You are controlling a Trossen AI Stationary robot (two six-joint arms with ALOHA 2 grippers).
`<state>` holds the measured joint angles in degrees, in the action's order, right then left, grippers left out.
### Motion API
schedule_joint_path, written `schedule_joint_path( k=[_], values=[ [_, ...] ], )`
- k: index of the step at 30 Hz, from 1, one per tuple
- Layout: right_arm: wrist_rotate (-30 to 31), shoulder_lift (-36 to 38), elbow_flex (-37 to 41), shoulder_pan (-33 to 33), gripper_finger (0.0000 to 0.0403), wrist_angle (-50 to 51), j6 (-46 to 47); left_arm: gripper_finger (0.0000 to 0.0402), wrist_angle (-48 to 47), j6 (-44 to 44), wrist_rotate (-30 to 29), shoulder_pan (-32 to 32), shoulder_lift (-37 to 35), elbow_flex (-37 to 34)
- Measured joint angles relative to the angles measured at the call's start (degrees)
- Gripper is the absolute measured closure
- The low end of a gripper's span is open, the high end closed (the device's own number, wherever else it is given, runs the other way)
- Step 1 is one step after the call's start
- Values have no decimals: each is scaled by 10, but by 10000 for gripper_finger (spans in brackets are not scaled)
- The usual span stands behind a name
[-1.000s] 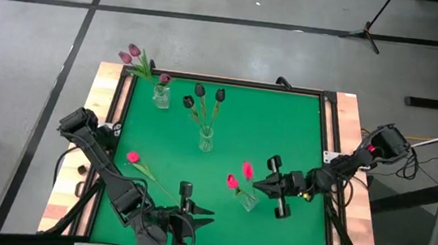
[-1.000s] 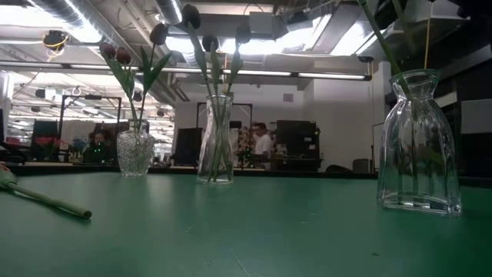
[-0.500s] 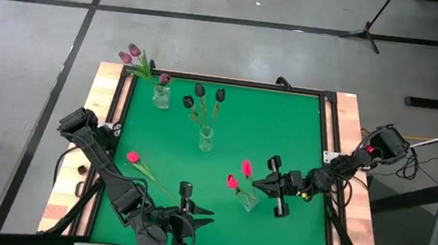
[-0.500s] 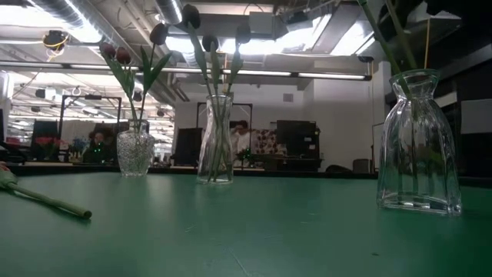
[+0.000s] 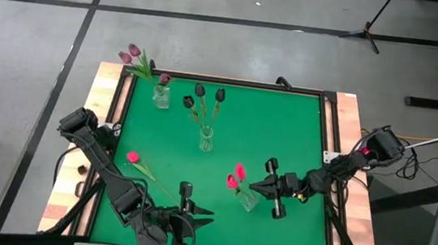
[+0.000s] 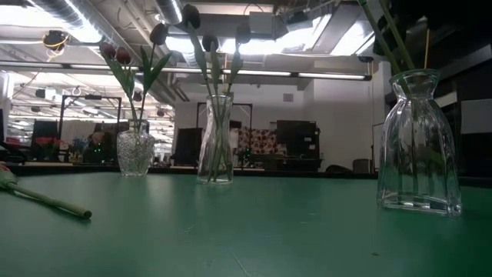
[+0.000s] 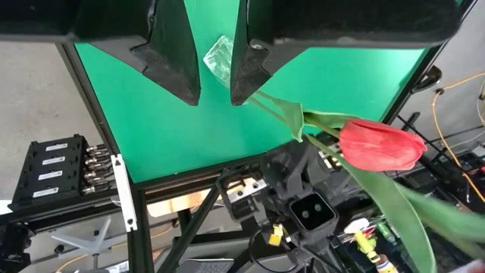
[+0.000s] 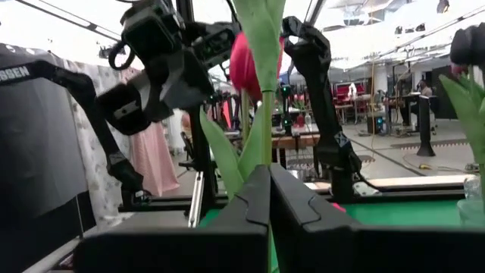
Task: Sort flowers into vase by color
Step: Put the right pink tulip into the bottom transparent vase
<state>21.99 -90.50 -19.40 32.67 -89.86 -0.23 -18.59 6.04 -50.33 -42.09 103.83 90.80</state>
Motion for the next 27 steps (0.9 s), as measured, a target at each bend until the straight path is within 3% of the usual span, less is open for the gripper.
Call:
schedule_joint_path(
  k=[15,27],
  values=[
    [3,-7,6,0,391,0,14,329,0,0,0,1,0,0],
    [-5,-7,7,0,328,11,61,329,0,-1,0,1,0,0]
  ],
)
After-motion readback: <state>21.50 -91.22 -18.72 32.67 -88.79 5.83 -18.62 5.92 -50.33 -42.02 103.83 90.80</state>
